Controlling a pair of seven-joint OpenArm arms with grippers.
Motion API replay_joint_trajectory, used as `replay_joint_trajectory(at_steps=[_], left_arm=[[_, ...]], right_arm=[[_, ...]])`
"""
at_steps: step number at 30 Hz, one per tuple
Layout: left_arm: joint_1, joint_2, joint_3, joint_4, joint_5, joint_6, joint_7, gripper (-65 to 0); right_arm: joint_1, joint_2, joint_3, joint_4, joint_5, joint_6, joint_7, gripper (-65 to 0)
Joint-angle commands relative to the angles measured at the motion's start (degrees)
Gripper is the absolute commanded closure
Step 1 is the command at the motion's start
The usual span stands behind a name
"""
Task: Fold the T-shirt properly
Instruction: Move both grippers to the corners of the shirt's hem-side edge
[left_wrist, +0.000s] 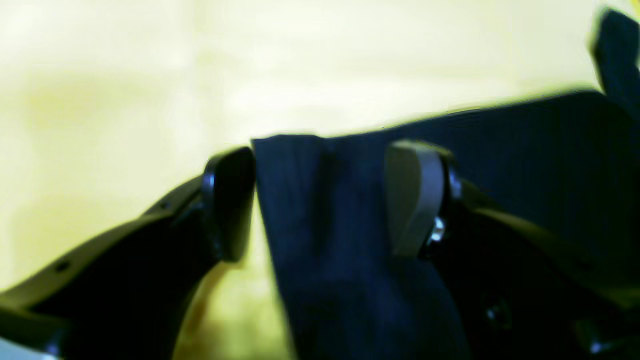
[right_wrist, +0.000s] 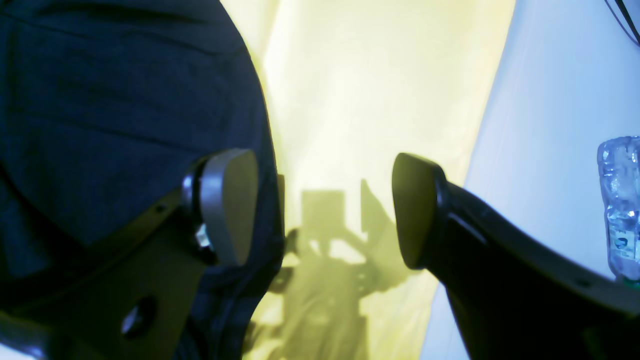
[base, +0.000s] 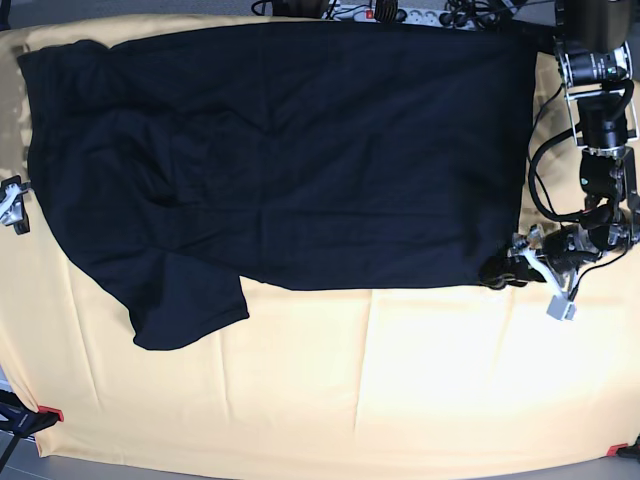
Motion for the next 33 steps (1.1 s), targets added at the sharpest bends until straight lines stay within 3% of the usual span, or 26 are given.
replay_joint_trajectory(at_steps=[1,5,11,14,17,18,23,33], left_arm=[[-1.01,-0.55,-0.07,0.55,-1.75,-0.90,1.40,-41.8],[-1.03,-0.55,-0.07,0.55,-6.64,-3.87,2.91,-41.8],[-1.03,-0.57,-0.09,0.55,-3.76,-3.74,-0.13,-39.1],[-1.03,-0.57,-0.09,0.55,0.98,-0.11,-3.43,-24.3],[-1.05,-0.57,-0.09,0.55,4.96,4.31,-5.77,-2.1],[-1.05,-0.57,-0.09,0.55,5.79,5.18,-5.79,0.0],[-1.01,-0.57,-0.09,0.55,7.43,5.73,-5.70,0.0],[-1.01,-0.57,-0.09,0.55,7.39,5.70,-5.49,0.0]], right_arm=[[0.81,1.66,0.76,0.66,0.17,-0.20,1.09,-43.9],[0.81,1.66,0.76,0.66,0.17,-0.17,1.09,-43.9],[0.81,1.66,0.76,0.66,0.17,-0.20,1.11,-43.9],[0.81,1.66,0.76,0.66,0.17,-0.17,1.11,-43.9],[0.81,1.66,0.76,0.66,0.15,-0.17,1.99,-43.9],[0.81,1.64,0.76,0.66,0.15,-0.15,2.54,-43.9],[1.81,0.17,0.76,0.66,-0.50,-0.15,4.92,-43.9],[12.87,-12.87,0.76,-5.81,-3.67,2.21,6.23,-43.9]])
